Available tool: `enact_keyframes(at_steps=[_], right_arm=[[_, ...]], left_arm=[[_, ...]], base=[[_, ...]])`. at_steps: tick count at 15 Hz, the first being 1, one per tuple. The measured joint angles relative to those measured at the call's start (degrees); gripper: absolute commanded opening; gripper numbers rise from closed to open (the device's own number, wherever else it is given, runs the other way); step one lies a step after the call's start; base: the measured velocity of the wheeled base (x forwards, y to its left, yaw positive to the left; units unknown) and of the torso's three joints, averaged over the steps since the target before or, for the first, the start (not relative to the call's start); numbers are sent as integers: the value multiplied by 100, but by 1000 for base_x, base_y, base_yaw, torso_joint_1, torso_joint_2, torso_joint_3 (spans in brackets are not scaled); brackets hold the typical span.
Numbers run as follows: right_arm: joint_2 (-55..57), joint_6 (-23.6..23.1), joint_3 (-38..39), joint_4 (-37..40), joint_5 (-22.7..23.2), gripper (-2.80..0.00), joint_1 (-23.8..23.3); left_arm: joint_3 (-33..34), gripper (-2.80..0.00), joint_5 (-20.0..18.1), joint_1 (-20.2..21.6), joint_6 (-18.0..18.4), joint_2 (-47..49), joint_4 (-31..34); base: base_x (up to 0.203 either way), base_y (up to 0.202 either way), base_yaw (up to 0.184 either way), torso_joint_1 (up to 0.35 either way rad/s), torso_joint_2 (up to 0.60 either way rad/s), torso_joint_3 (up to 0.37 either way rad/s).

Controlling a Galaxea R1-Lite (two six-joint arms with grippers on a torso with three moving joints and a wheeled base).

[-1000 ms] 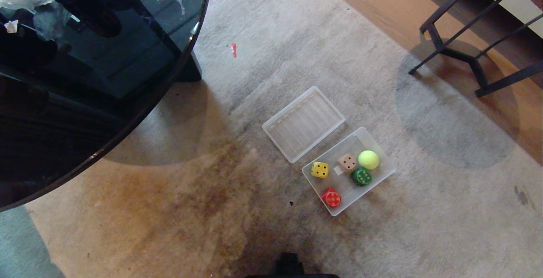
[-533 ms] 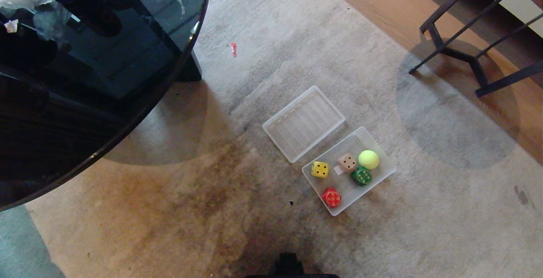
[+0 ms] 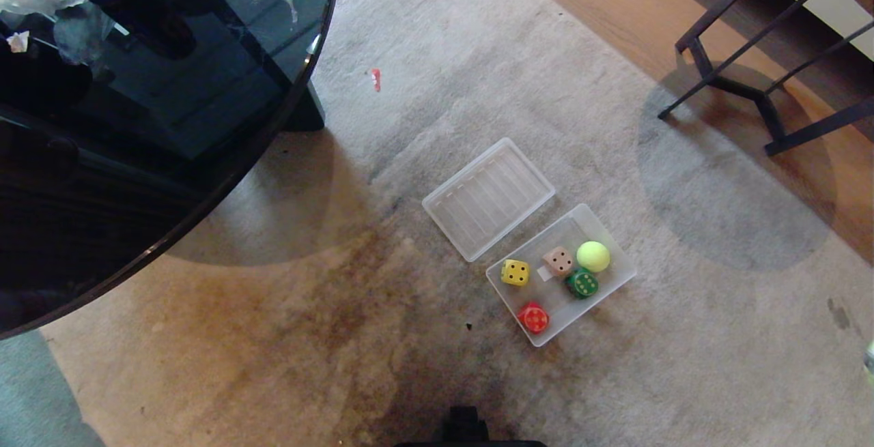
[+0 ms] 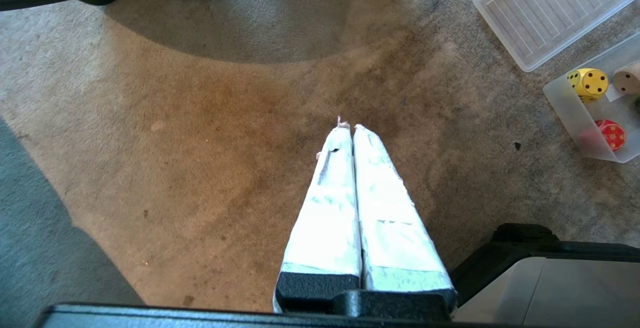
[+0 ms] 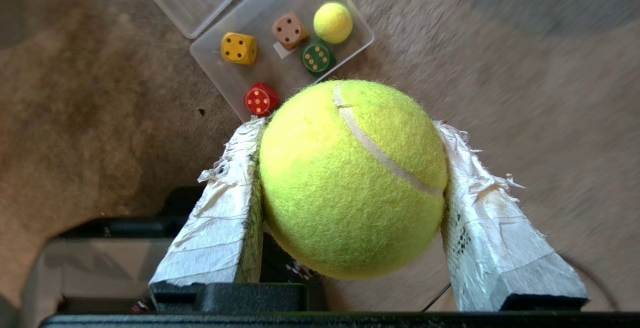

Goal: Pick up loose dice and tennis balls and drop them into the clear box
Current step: Put the ball in the box

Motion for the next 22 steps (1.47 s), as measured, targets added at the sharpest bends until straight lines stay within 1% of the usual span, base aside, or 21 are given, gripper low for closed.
enact_keyframes(at_steps=[2, 4, 7, 11, 14, 18, 22], right_arm=[[1631, 213, -277, -780, 20, -280, 0], [3343, 406, -733, -1619, 39, -280, -6], [5113, 664, -1500, -2769, 68, -280, -25], [6524, 769, -2131, -3713, 251, -280, 41], [7361, 908, -2510, -4329, 380, -280, 271], [8101, 1144, -2874, -4714, 402, -280, 552], [8517, 1170, -3074, -4841, 396, -280, 657]], left_arm=[[0, -280, 0, 0, 0, 0, 1], [0, -280, 0, 0, 0, 0, 1], [0, -280, -1, 0, 0, 0, 2], [0, -280, 0, 0, 1, 0, 0], [0, -280, 0, 0, 0, 0, 0], [0, -280, 0, 0, 1, 0, 2], [0, -280, 0, 0, 1, 0, 2]], base=[[0, 0, 0, 0, 0, 0], [0, 0, 0, 0, 0, 0], [0, 0, 0, 0, 0, 0], [0, 0, 0, 0, 0, 0], [0, 0, 0, 0, 0, 0], [0, 0, 0, 0, 0, 0], [0, 0, 0, 0, 0, 0]])
